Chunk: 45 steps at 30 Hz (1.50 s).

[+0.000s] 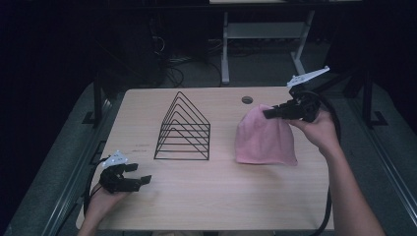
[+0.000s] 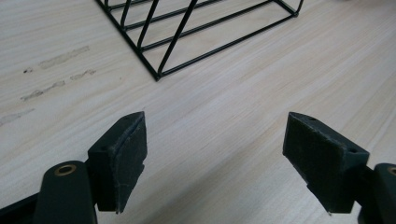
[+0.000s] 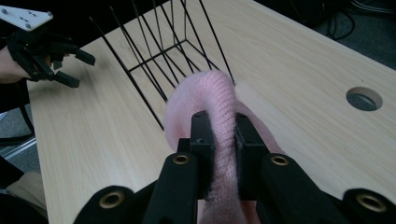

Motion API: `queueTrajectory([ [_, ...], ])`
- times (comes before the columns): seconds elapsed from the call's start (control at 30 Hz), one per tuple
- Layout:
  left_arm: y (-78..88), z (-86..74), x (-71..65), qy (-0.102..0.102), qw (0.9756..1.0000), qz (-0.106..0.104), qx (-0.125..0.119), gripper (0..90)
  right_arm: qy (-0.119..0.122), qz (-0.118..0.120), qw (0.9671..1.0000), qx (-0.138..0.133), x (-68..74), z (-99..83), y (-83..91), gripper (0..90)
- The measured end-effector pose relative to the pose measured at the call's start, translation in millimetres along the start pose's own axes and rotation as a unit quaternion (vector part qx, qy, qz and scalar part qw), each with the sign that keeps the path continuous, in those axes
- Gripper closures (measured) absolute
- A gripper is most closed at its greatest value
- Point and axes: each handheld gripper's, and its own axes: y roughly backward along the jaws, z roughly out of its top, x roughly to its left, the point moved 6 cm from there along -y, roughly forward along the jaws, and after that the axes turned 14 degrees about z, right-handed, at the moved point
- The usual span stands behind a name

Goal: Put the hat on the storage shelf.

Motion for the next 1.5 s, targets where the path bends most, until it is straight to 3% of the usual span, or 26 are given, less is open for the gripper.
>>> queueTrajectory([
  [0.27,5.3,8.2,-1.7,-0.001,0.9999,-0.011,-0.009,22.1,0.013,0.004,0.9999,-0.007,8.4,9.0,5.2,80.9],
  [0.8,20.0,39.6,-9.1,-0.031,0.9981,-0.044,-0.030,22.4,0.046,0.018,0.9987,-0.014,30.5,35.6,9.3,80.7],
  [0.93,28.0,55.2,-13.6,-0.045,0.9963,-0.062,-0.040,22.4,0.054,0.024,0.9981,-0.016,37.6,45.8,9.6,80.5],
  [1.5,49.1,97.6,-33.2,-0.087,0.9895,-0.098,-0.061,22.3,0.082,0.045,0.9955,-0.012,65.5,75.7,8.6,80.5],
])
